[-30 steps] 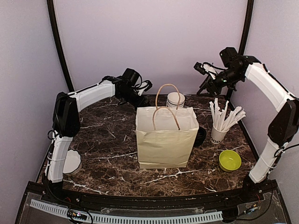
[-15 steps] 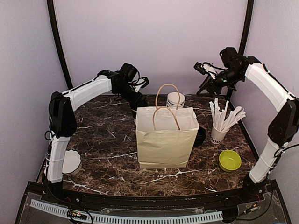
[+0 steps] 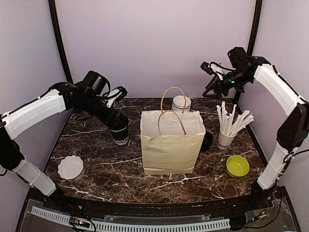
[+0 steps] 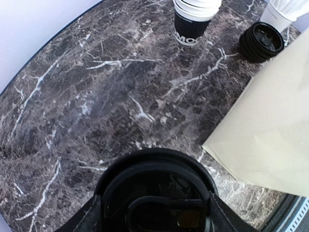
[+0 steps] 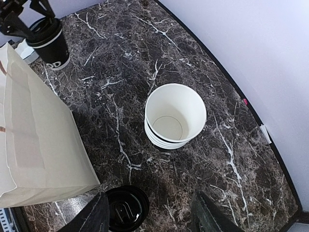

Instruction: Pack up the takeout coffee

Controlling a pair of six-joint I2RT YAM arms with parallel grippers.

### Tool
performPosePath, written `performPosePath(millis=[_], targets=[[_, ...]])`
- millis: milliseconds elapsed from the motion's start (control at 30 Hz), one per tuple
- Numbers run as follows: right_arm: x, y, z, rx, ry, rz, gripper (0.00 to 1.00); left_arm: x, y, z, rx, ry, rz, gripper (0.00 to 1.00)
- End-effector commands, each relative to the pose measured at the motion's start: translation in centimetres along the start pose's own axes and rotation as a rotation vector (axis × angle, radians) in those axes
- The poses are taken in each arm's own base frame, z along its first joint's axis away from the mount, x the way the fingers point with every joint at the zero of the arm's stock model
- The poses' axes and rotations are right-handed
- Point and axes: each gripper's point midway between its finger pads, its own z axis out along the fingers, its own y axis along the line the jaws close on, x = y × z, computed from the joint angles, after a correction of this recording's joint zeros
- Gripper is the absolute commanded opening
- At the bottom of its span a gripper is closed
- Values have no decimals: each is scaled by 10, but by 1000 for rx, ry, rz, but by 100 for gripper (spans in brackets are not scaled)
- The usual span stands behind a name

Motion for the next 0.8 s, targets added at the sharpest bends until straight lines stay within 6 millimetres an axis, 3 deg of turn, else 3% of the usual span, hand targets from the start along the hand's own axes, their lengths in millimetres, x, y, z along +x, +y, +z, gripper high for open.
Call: performPosePath(millis=[0,167,267,467,533,567,633,767], targets=[[-12,4,-8,-9,-42,-27,58,41,-41,-2,102,36,11,70],[-14,6,-8,-25,-54,-25,58,77,-72,3,143,73,-6,70],[-15,8,-8,-31,-58,-26,59,83,-92,6,173,33,11,70],[-13,10,-9,-31,-58,-28,59,111,-106,18,177,72,15,72],[-13,11,-9,-34,-59,-30,59,120,-111,21,184,92,25,74],[-12,11,-8,-36,-58,-27,59,122,-113,21,188,99,28,87],[-11,12,-8,-40,-59,-28,59,125,-119,18,198,118,41,97],[-12,14,-9,-46,-62,-31,59,117,-121,2,191,125,52,99]])
